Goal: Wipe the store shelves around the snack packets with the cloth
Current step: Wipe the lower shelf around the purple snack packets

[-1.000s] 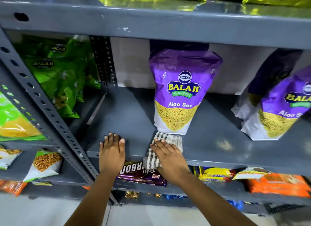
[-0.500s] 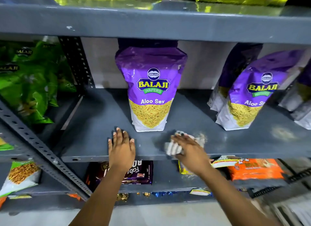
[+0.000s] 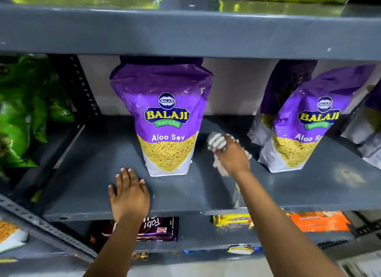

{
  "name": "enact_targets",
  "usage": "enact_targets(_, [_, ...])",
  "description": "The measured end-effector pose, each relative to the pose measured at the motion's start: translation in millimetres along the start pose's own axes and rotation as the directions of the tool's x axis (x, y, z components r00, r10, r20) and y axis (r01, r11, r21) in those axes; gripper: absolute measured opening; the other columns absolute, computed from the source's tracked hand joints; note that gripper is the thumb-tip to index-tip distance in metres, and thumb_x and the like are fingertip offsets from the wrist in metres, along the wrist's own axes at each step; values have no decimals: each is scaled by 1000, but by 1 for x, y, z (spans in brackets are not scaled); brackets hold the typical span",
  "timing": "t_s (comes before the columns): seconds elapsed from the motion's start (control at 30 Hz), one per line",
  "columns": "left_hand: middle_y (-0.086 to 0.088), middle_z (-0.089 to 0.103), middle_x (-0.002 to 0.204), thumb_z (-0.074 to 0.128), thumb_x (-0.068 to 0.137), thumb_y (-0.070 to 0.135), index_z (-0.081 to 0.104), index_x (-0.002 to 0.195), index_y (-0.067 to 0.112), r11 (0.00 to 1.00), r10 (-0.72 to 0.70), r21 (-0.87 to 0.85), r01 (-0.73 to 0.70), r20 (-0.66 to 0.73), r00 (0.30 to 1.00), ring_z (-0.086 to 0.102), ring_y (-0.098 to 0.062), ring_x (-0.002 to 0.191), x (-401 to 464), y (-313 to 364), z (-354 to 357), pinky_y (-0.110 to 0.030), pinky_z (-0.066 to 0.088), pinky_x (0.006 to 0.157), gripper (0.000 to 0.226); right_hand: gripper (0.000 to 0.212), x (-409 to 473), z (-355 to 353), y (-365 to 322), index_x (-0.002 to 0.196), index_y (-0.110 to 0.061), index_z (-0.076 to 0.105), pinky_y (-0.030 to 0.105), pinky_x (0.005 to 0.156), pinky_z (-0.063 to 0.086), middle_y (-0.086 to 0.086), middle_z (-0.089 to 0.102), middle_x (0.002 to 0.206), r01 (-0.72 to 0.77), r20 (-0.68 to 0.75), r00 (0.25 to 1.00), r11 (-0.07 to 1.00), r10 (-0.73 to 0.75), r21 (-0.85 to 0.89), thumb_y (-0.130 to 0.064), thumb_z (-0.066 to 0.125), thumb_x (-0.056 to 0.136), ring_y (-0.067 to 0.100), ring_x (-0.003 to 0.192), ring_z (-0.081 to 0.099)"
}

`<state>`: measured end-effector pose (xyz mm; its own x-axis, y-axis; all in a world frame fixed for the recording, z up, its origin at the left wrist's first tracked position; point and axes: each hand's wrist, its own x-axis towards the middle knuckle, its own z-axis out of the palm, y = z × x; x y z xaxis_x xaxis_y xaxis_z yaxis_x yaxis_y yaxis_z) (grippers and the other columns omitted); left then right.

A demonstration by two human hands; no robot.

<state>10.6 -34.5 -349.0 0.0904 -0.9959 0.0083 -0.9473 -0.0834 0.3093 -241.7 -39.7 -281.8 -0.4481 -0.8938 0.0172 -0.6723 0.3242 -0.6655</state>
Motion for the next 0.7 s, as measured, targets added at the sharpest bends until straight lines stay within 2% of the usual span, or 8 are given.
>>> enact_targets(0.03, [-10, 9, 156, 19, 96, 30, 11, 144, 9, 1000, 0, 7, 0, -8, 1000, 6, -25, 143, 1, 0, 0, -44, 8, 116, 53, 55, 24, 3, -2, 138, -13, 36, 42, 110, 31, 18, 43, 142, -34, -16, 999, 999, 33, -20, -23, 54, 87, 36, 133, 37])
enact_targets(0.13, [-9, 13, 156, 22, 96, 29, 14, 144, 10, 1000, -6, 23, 7, -28, 1000, 10, -25, 143, 2, 0, 1, -43, 11, 116, 52, 76, 79, 22, 4, 148, -10, 8, 46, 120, 9, 19, 12, 157, -58, 222, 970, 978, 102, -199, -40, 48, 91, 35, 145, 8])
enact_targets(0.2, [-8, 16, 155, 25, 95, 28, 17, 143, 11, 1000, -17, 17, 18, -40, 999, 13, -25, 142, 3, 0, 4, -43, 12, 115, 52, 72, 98, 35, 8, 149, -15, 5, 48, 120, 3, 16, -1, 159, -27, 332, 933, 949, 137, -315, -48, 38, 94, 33, 146, 0])
enact_targets(0.27, [-10, 21, 154, 30, 95, 27, 23, 142, 10, 1000, -22, 10, 22, -64, 998, 18, -26, 141, 4, 0, 6, -44, 15, 114, 51, 69, 108, 42, 7, 149, -19, 2, 48, 120, 0, 13, -9, 159, -14, 365, 917, 927, 161, -374, -51, 30, 95, 32, 146, -6])
enact_targets(0.53, [-10, 21, 154, 30, 95, 27, 23, 142, 10, 1000, -15, 13, 16, -66, 998, 18, -26, 142, 1, 1, 5, -44, 15, 114, 51, 80, 75, 40, 7, 149, -23, 0, 49, 118, 5, 9, -5, 160, -33, 284, 941, 886, 183, -463, -64, 31, 88, 33, 146, -1])
enact_targets(0.7, [-13, 22, 153, 23, 94, 28, 23, 141, 7, 1000, -2, 11, 3, -67, 998, 19, -29, 141, -1, 2, 1, -47, 16, 114, 52, 72, 11, 31, 19, 149, -24, 0, 48, 118, 4, 7, -5, 160, -51, 265, 949, 913, 170, -404, -56, 31, 92, 31, 147, -3])
